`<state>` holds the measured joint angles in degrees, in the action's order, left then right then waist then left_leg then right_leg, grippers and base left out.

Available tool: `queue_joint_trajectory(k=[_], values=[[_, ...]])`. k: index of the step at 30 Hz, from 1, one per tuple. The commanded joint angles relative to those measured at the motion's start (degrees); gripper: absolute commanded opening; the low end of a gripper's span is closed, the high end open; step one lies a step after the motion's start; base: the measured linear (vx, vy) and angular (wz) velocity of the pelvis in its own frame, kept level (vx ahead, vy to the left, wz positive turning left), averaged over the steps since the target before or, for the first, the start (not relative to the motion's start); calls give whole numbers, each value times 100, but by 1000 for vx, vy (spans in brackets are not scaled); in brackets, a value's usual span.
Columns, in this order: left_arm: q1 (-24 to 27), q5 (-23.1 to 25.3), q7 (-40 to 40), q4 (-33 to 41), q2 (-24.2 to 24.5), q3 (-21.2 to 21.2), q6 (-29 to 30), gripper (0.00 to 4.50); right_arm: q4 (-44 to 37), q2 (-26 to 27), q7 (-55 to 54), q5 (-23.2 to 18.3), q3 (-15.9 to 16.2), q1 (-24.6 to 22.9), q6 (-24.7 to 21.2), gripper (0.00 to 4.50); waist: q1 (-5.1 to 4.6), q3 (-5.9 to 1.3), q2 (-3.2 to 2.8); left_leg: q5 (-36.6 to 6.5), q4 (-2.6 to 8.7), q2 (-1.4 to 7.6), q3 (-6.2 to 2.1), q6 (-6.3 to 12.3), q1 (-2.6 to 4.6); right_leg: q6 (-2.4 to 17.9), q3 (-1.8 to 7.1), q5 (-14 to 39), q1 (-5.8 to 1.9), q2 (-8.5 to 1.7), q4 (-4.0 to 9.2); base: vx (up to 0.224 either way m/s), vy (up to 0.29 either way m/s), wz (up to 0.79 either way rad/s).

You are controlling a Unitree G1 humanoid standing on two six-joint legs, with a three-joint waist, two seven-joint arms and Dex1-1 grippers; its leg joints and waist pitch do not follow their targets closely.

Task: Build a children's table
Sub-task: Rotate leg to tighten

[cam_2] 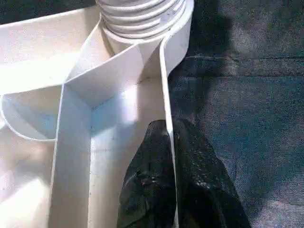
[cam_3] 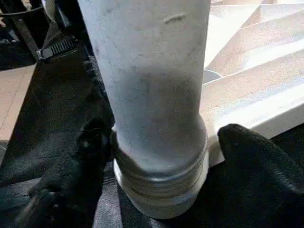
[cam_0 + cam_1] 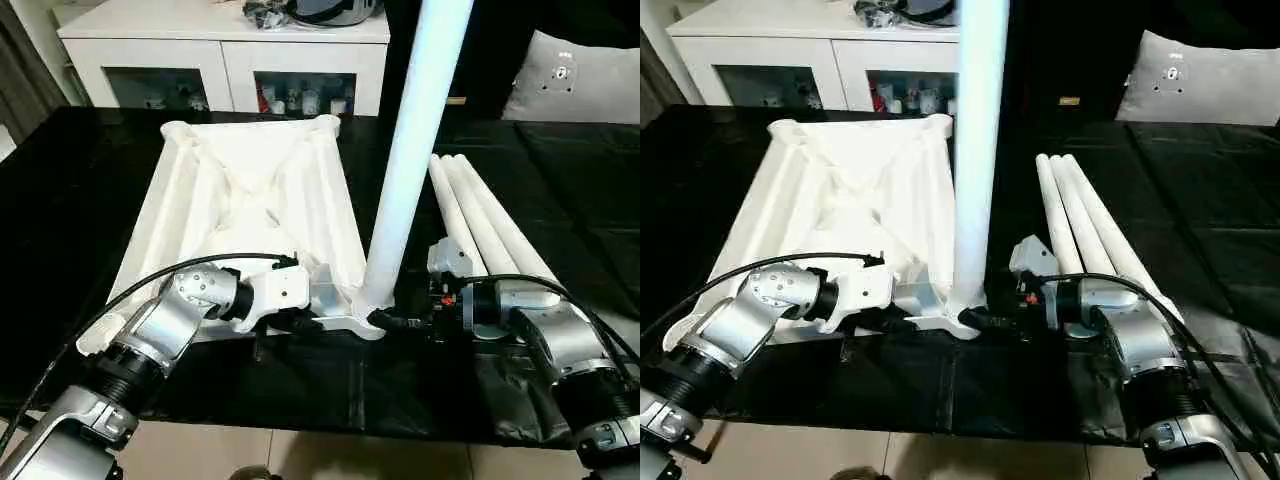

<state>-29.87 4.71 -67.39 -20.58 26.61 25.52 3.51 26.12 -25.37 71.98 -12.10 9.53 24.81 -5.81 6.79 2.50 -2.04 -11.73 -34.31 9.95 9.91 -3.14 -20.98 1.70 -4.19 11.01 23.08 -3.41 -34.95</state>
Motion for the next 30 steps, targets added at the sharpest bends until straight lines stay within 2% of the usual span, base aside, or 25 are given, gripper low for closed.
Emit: queue_joint_trajectory(k=[1,2,4,5,8,19,21,22,24,25,27,30], values=[[76,189,-267,-62,49,337,-94,0,-73,-22,134,-61,72,65,-30,343,1,-352,68,-566,364,356,-104,528,20,1218,306,907,-327,-536,390,0,0,0],[81,190,-297,-61,48,324,-107,0,-62,-9,174,-42,100,57,-22,329,0,-350,66,-571,364,353,-103,526,21,1209,302,941,-322,-530,394,0,0,0],[86,193,-308,-64,45,316,-113,0,-43,10,200,-33,120,49,-28,329,2,-351,65,-569,364,353,-104,512,22,1193,303,981,-322,-533,398,0,0,0],[92,185,-317,-59,47,313,-106,0,-12,36,215,-29,125,46,-17,306,3,-349,68,-570,365,351,-103,510,23,1189,305,991,-321,-531,399,0,0,0],[96,164,-330,-88,57,316,-122,0,7,47,247,-61,130,41,-18,279,10,-349,67,-574,364,349,-103,507,19,1174,303,1028,-322,-533,404,0,0,0],[145,165,-329,-88,61,278,-25,0,-186,115,239,-82,173,-210,-145,272,22,-352,42,-604,366,354,-107,489,29,1163,300,1036,-316,-526,408,0,0,0],[142,169,-335,-98,61,278,-28,0,-185,144,147,-45,163,-223,-108,272,20,-342,50,-698,377,353,-106,453,32,1131,302,1203,-316,-536,430,0,0,0],[136,176,-333,-113,59,281,-40,0,-156,176,119,-73,140,-210,-170,272,23,-341,30,-716,378,353,-109,438,36,1121,304,1244,-312,-538,433,0,0,0],[123,194,-321,-142,52,289,-62,0,-137,211,126,-169,91,-175,-348,272,4,-331,36,-818,394,349,-115,391,37,1082,297,1433,-315,-530,459,0,0,0],[117,202,-318,-155,50,293,-70,0,-158,226,134,-236,55,-159,-443,328,3,-338,24,-816,393,353,-120,377,39,1074,300,1450,-321,-537,454,0,0,0],[115,203,-320,-156,51,293,-70,0,-179,234,129,-272,34,-152,-495,342,3,-342,30,-798,390,353,-117,374,37,1079,302,1395,-323,-537,455,0,0,0],[114,220,-334,-159,49,284,-66,0,-192,216,40,-149,66,-157,-320,365,8,-355,26,-721,381,361,-116,383,37,1138,306,1189,-315,-545,431,0,0,0]])
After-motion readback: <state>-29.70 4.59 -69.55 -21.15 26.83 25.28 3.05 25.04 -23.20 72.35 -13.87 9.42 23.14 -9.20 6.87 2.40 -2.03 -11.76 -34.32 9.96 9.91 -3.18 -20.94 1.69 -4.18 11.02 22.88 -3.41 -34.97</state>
